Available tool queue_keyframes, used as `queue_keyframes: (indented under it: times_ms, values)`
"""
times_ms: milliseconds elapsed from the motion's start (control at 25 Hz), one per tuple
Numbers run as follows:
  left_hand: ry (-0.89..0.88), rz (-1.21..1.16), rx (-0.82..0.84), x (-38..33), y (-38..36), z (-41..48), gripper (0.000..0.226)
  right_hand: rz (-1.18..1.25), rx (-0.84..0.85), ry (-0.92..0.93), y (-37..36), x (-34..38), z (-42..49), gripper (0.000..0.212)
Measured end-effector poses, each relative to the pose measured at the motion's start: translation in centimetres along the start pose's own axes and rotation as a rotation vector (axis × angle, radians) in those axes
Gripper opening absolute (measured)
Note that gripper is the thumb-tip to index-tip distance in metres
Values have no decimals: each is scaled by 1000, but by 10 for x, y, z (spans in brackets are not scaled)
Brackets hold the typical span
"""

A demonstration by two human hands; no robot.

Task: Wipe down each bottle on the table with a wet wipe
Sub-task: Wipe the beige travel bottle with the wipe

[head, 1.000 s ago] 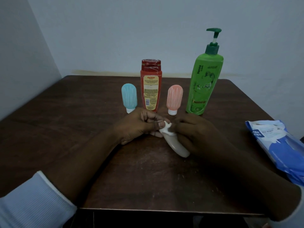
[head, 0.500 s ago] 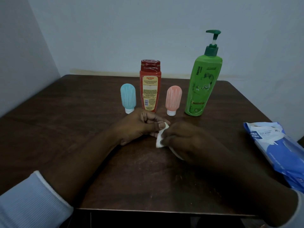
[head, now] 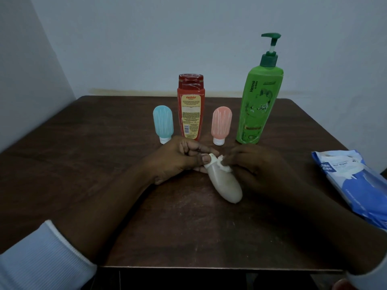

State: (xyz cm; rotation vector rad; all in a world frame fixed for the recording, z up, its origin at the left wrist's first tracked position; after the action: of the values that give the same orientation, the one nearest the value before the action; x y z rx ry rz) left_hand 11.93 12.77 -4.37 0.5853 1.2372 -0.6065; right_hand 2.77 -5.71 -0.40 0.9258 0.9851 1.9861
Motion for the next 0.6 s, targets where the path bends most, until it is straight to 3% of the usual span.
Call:
queue_keyframes:
  times_ms: [160,280,440,600]
  values:
    - [13,36,-34,0,5,-1,29,33,122,146,-10,13,-13,22]
    - [16,46,-59,-3,7,-1,29,7,90,18,-1,0,-3,22]
    - [26,62,-64,-1,8,-2,27,25,239,125,-9,10,-16,17]
    - [43,62,-78,0,9,-2,28,41,188,25,1,0,-6,21]
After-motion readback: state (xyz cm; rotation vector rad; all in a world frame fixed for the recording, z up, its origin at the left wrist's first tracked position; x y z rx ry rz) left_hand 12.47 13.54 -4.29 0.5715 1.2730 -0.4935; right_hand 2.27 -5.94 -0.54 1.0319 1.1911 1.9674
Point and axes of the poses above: each hand's wrist, its own z-axis towards the middle knuckle, its own y-axis out of the back of the hand, x = y × z, the point moved 4 cm from there along z, towards the middle knuckle, and after that the axes turned 12 degrees about -y, right-handed, at the moved point
